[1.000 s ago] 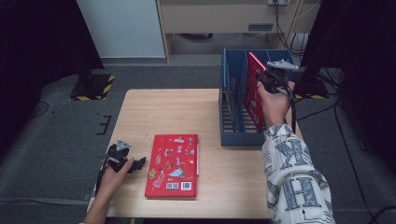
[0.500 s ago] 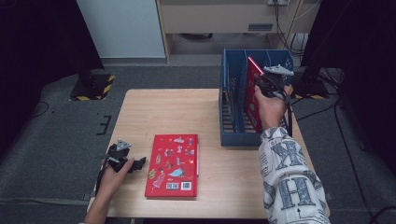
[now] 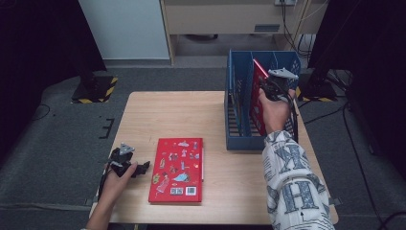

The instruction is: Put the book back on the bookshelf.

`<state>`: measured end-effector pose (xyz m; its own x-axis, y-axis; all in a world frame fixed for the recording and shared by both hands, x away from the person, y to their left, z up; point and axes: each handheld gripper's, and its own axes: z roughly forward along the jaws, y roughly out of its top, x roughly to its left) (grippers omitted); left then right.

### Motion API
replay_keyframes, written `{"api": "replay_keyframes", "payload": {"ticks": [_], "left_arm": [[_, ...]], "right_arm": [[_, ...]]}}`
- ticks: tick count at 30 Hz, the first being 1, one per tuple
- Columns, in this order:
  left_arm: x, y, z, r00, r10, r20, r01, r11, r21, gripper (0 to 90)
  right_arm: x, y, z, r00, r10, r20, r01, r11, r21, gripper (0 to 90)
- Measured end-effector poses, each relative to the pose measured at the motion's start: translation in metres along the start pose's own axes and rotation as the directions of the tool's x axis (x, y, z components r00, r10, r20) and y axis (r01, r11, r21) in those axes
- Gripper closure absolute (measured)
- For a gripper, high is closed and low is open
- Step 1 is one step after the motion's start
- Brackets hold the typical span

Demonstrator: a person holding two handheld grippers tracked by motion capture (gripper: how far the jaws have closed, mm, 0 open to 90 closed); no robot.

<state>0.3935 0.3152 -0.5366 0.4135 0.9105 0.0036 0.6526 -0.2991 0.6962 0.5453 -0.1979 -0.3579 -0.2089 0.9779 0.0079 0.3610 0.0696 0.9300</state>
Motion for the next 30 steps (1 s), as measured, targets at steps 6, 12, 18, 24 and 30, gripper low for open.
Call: {"api": "replay_keyframes", "payload": {"ticks": [6, 12, 18, 24, 30], "left_arm": [[-0.0001, 0.0, 0.0, 1.0, 0.001, 0.001, -0.001, 1.0, 0.0, 0.0], [-0.0002, 0.0001, 0.0001, 1.0, 0.001, 0.002, -0.001, 1.0, 0.0, 0.0], [-0.0003, 0.0001, 0.0001, 1.0, 0.002, 0.002, -0.002, 1.0, 0.0, 0.0], [-0.0004, 0.0003, 0.0002, 1.0, 0.004, 0.003, -0.004, 1.0, 0.0, 0.0], [-0.0005, 0.0003, 0.0002, 1.0, 0.005, 0.004, -0.005, 1.0, 0.002, 0.0]], "right_arm": [[0.0013, -0.0011, 0.0024, 1.0, -0.006, 0.005, 0.006, 1.0, -0.005, 79.4], [0.0024, -0.0019, 0.0035, 1.0, -0.004, 0.008, 0.004, 1.0, -0.007, 79.4], [0.0019, -0.0048, 0.0049, 0.9999, 0.005, 0.012, -0.005, 1.0, -0.009, 79.4], [0.0, -0.0093, 0.005, 0.9998, 0.012, 0.014, -0.012, 1.0, -0.01, 79.4], [0.0, -0.0102, 0.0041, 0.9998, 0.011, 0.013, -0.011, 1.0, -0.01, 79.2]]}}
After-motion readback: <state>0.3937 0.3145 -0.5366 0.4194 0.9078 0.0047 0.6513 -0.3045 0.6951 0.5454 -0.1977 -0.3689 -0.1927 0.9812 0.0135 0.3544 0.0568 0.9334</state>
